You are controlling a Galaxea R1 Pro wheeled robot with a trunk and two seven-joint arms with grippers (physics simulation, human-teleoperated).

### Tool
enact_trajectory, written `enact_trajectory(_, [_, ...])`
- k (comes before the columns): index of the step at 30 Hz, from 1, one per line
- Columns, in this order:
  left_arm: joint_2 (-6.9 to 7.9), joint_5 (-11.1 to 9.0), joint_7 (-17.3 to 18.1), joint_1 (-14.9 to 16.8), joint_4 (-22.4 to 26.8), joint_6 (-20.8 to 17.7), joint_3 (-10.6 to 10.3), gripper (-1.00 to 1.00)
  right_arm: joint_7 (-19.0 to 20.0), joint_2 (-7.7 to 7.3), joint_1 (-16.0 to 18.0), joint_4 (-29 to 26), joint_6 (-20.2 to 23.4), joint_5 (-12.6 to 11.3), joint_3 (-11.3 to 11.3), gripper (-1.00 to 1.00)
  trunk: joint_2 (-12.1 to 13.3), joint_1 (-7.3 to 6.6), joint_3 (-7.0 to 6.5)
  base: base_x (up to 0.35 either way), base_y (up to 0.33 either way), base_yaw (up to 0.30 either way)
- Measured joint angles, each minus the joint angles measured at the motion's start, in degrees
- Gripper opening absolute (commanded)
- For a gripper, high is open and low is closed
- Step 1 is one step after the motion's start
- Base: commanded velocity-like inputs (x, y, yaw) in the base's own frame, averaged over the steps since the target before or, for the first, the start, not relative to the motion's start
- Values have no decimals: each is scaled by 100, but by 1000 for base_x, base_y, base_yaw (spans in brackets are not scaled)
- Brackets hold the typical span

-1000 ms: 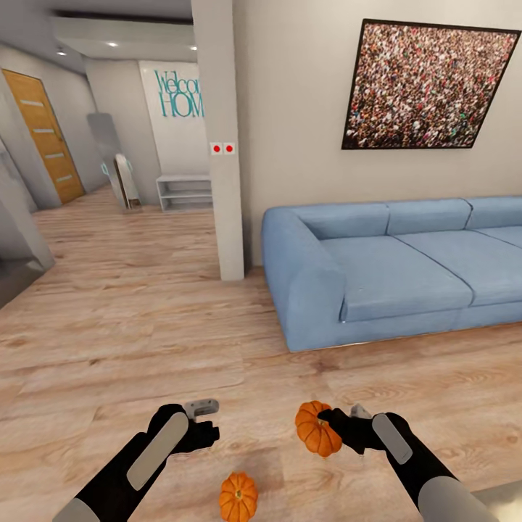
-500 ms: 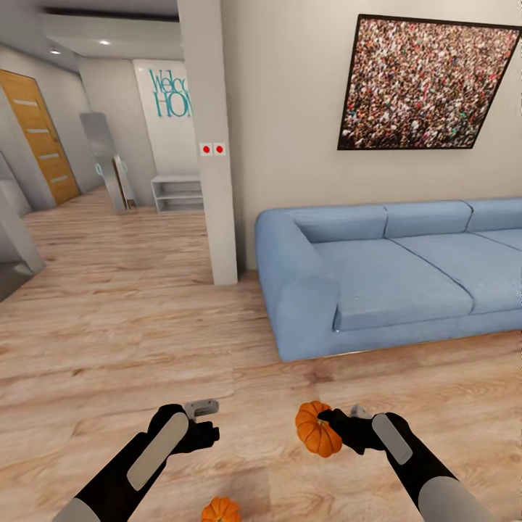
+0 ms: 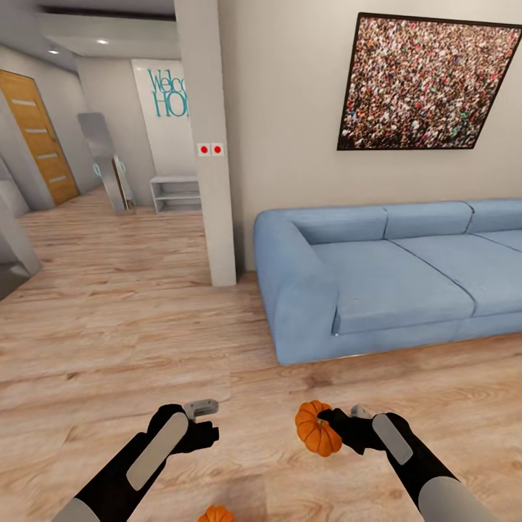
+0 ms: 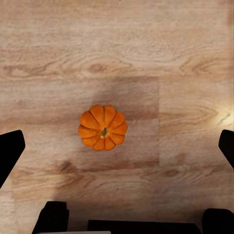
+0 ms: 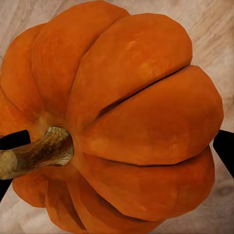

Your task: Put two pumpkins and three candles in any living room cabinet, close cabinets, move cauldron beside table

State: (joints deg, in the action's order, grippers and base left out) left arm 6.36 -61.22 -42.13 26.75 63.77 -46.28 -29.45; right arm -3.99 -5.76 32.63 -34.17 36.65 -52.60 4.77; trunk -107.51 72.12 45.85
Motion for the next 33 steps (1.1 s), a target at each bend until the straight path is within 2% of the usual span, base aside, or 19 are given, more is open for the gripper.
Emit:
enact_trajectory(26, [5,2,-7,0,30,4,10,100,-9,25,-1,-13,-30,18,20,-100,0,1,0,26,-75,0])
enact_trajectory(28, [6,3,-2,0,35,4,72,100,-4,19,-1,-17,-34,24,36,-100,0,1,0,1,-1,0])
enact_trajectory(33, [21,5,27,0,40,-5,456,100,7,15,-2,-26,-78,42,70,-100,-199,110,89,0,0,0])
